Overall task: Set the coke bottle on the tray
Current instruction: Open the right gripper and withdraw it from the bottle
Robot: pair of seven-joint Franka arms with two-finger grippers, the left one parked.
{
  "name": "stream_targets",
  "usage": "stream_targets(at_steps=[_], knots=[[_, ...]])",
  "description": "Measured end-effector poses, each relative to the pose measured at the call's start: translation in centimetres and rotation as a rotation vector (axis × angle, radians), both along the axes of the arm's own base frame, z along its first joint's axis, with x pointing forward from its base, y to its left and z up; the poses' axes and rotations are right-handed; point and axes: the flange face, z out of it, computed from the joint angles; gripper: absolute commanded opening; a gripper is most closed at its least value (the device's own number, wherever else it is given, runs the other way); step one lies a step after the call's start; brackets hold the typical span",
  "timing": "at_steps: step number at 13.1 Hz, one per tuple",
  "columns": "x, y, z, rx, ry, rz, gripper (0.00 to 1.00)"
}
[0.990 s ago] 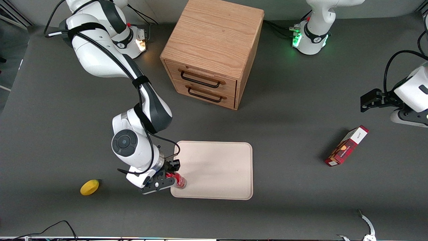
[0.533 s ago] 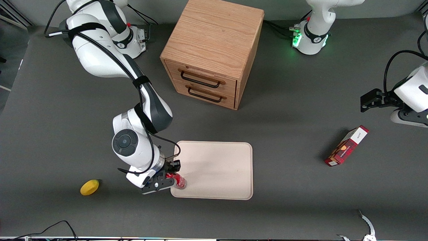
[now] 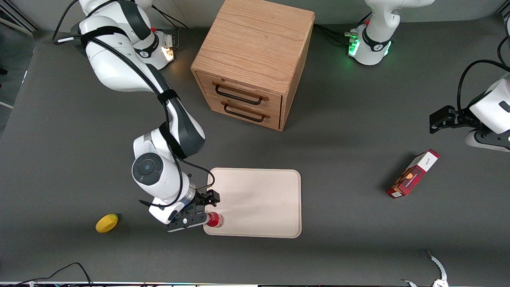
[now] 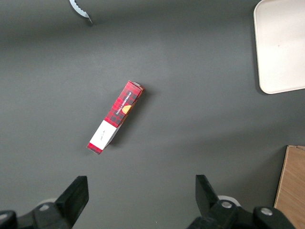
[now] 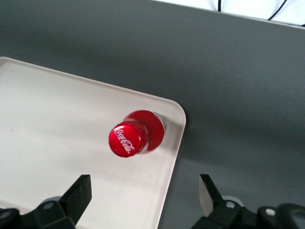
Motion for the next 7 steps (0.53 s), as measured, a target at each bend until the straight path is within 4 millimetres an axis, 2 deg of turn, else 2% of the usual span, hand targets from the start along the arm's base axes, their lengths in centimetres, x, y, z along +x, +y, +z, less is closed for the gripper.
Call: stream_targets(at_steps=[3, 5, 7], knots=[[-0.5, -1.2, 3.6, -0.025, 0.035, -0.017, 1.00], [-0.8, -4.7, 6.9, -0.053, 0.089, -0.061, 1.00], [-1.3, -9.6, 10.2, -0.074, 0.138, -0.103, 1.00]])
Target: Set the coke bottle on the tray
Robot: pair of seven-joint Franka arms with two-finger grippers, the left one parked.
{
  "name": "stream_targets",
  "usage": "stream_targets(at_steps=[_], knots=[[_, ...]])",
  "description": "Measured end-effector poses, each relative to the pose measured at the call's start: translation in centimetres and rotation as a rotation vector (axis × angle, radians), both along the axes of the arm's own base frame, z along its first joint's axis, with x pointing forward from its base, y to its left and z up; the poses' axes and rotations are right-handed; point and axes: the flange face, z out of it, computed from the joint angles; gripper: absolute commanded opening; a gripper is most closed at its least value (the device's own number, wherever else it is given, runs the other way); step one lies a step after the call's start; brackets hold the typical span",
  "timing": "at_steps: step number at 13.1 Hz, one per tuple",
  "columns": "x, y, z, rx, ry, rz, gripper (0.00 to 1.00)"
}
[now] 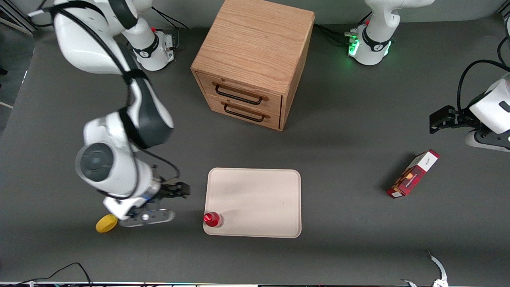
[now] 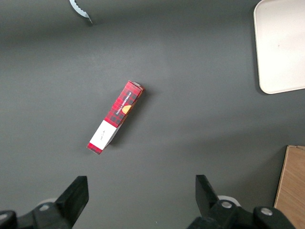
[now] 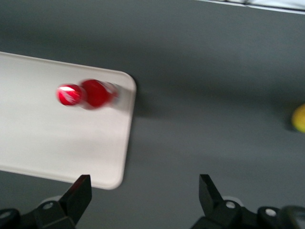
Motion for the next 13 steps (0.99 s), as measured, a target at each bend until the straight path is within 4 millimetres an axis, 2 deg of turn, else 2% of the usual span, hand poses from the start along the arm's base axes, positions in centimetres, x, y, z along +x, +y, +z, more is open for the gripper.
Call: stream_targets(at_steps=[2, 5, 7, 8, 10, 13], knots=[[-1.7, -4.4, 3.6, -0.015, 0.027, 0.007, 1.00], [-6.1, -10.7, 9.2, -0.030, 0.051, -0.009, 1.00], [-8.9, -13.9, 11.9, -0.037, 0.060, -0.049, 1.00], [-9.6, -15.4, 12.7, -0.038, 0.058, -0.072, 1.00], [-10.1, -17.0, 13.2, -0.038, 0.055, -0.095, 1.00], [-10.1, -17.1, 13.1, -0.038, 0.055, -0.097, 1.00]])
